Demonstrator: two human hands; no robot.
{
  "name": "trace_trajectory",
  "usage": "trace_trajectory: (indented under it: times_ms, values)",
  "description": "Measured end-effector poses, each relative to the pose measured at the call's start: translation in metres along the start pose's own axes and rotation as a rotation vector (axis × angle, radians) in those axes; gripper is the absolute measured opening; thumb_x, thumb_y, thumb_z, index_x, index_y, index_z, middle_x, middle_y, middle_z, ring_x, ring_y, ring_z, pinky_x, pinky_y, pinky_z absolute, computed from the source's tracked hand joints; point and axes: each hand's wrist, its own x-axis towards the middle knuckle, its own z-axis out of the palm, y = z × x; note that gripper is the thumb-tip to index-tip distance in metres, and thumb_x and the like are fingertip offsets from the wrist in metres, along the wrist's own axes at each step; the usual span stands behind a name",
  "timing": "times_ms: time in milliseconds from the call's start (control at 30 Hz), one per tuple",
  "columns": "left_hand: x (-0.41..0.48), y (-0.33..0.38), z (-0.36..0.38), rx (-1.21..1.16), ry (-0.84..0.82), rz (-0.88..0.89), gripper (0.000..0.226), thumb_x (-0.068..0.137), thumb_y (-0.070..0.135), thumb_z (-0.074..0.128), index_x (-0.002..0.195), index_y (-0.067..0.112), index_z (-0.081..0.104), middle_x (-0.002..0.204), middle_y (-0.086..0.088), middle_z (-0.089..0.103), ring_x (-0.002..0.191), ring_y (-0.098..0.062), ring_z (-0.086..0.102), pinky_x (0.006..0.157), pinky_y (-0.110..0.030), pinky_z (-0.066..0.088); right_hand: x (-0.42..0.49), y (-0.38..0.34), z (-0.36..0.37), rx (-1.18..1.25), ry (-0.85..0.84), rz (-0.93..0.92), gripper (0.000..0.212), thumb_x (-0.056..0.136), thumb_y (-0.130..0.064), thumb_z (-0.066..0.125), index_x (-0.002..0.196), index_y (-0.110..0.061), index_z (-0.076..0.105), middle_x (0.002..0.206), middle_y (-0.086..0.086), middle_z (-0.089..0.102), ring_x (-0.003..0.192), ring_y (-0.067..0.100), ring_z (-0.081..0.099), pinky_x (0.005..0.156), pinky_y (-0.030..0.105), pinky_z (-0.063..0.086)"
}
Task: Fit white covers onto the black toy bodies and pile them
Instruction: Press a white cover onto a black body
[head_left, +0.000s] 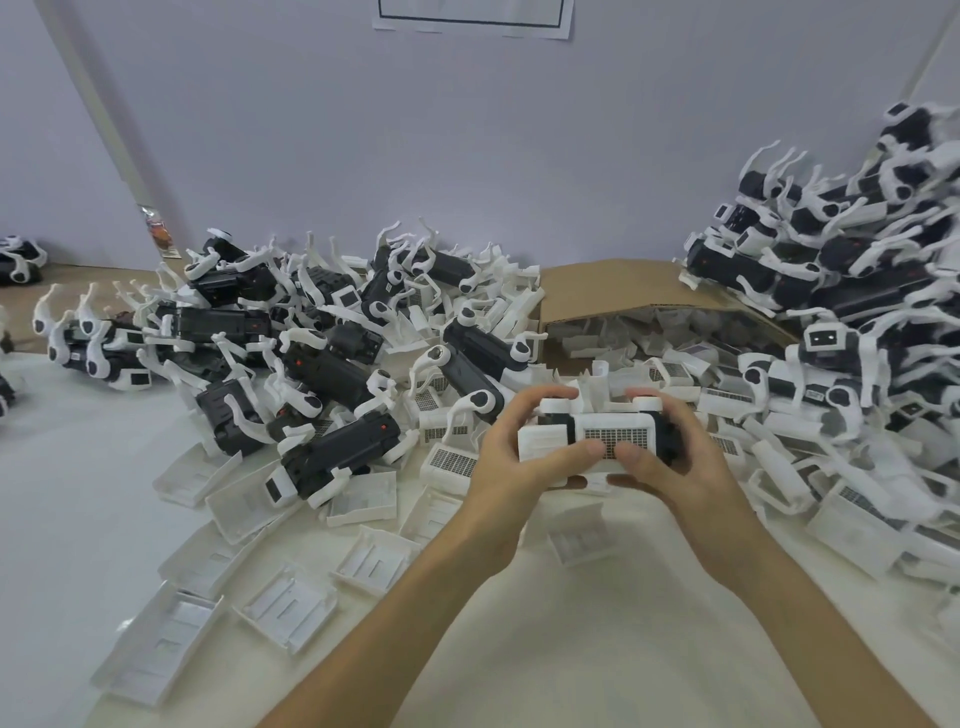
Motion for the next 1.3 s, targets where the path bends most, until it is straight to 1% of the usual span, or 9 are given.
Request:
trace_trajectory:
  times_ms: [100,300,433,567,733,867,1033,1233,1300]
  values:
    - [-0.0009,-0.0013,0.0031,0.035,-0.008,0.032,0.04,0.073,0.016,0.08,0.109,0.029,0.068,0.113,-0.011,0.068,0.093,-0.023,0.071,0.082,-0.04,0.061,-0.001,-0.0015,-0.0015,0.001,0.053,-0.068,0.059,0.069,-0.027,0.087,0.121,-0.026,0.06,0.103,-0.006,0.073,0.096,0.01,0.069,0.079,0.022,0.056]
    - [-0.0007,-0.0035,0.0045,0.071,0.013,0.066,0.039,0.073,0.017,0.079,0.108,0.028,0.068,0.122,-0.016,0.062,0.092,-0.023,0.072,0.079,-0.038,0.061,-0.0026,-0.0008,0.0038,0.017,0.097,-0.111,0.058,0.068,-0.022,0.078,0.122,-0.019,0.058,0.102,-0.001,0.07,0.089,0.009,0.07,0.074,0.021,0.055]
    - [0.0004,-0.007,0.0029,0.12,0.027,0.084,0.04,0.076,0.016,0.083,0.11,0.027,0.067,0.107,0.009,0.066,0.09,-0.017,0.071,0.076,-0.037,0.062,-0.0021,0.0008,0.0025,-0.009,0.093,-0.102,0.06,0.068,-0.027,0.079,0.124,-0.022,0.058,0.107,0.001,0.069,0.092,0.011,0.07,0.076,0.021,0.056]
    - [0.0008,-0.0072,0.003,0.146,0.01,0.07,0.041,0.075,0.02,0.084,0.11,0.031,0.067,0.101,0.018,0.064,0.094,-0.014,0.069,0.075,-0.034,0.062,-0.0014,0.0023,-0.0024,-0.019,0.093,-0.098,0.057,0.076,-0.027,0.083,0.127,-0.024,0.059,0.105,-0.002,0.069,0.094,0.011,0.067,0.076,0.02,0.054]
    - [-0.0008,-0.0083,0.0061,0.175,0.059,0.068,0.041,0.074,0.026,0.083,0.111,0.032,0.067,0.11,0.004,0.06,0.093,-0.007,0.069,0.074,-0.037,0.063,0.0002,0.0043,-0.0033,-0.025,0.102,-0.106,0.051,0.08,-0.03,0.078,0.127,-0.024,0.06,0.099,-0.008,0.07,0.091,0.008,0.066,0.075,0.017,0.052]
    - [-0.002,-0.0086,0.0065,0.158,0.084,0.05,0.039,0.077,0.028,0.083,0.111,0.034,0.066,0.106,0.004,0.063,0.091,-0.018,0.073,0.07,-0.036,0.063,0.0003,0.0059,-0.0002,-0.049,0.115,-0.123,0.046,0.081,-0.033,0.071,0.125,-0.023,0.06,0.09,-0.015,0.067,0.084,0.001,0.063,0.072,0.012,0.049]
    - [-0.0014,-0.0086,0.0078,0.089,0.175,0.079,0.041,0.079,0.027,0.081,0.115,0.027,0.06,0.101,-0.001,0.07,0.087,-0.021,0.075,0.063,-0.035,0.062,-0.0004,0.0033,-0.0024,-0.06,0.07,-0.134,0.05,0.079,-0.029,0.07,0.127,-0.027,0.057,0.097,-0.017,0.069,0.09,0.003,0.065,0.075,0.014,0.051]
    - [0.0016,-0.0031,0.0011,-0.011,0.324,0.048,0.032,0.089,0.018,0.076,0.114,0.021,0.056,0.109,-0.011,0.071,0.074,-0.029,0.076,0.052,-0.032,0.059,-0.0022,0.0038,-0.0007,-0.608,0.121,-0.293,0.071,0.072,-0.009,0.088,0.131,-0.03,0.054,0.127,-0.01,0.052,0.116,0.006,0.053,0.088,0.027,0.049]
    - [0.0022,-0.0032,-0.0001,0.012,0.326,0.033,0.03,0.089,0.02,0.076,0.112,0.021,0.058,0.111,-0.012,0.07,0.073,-0.03,0.076,0.049,-0.031,0.056,-0.002,0.0045,0.0005,-0.673,0.137,-0.374,0.074,0.069,-0.006,0.088,0.131,-0.028,0.054,0.138,-0.007,0.047,0.128,0.005,0.046,0.097,0.024,0.046]
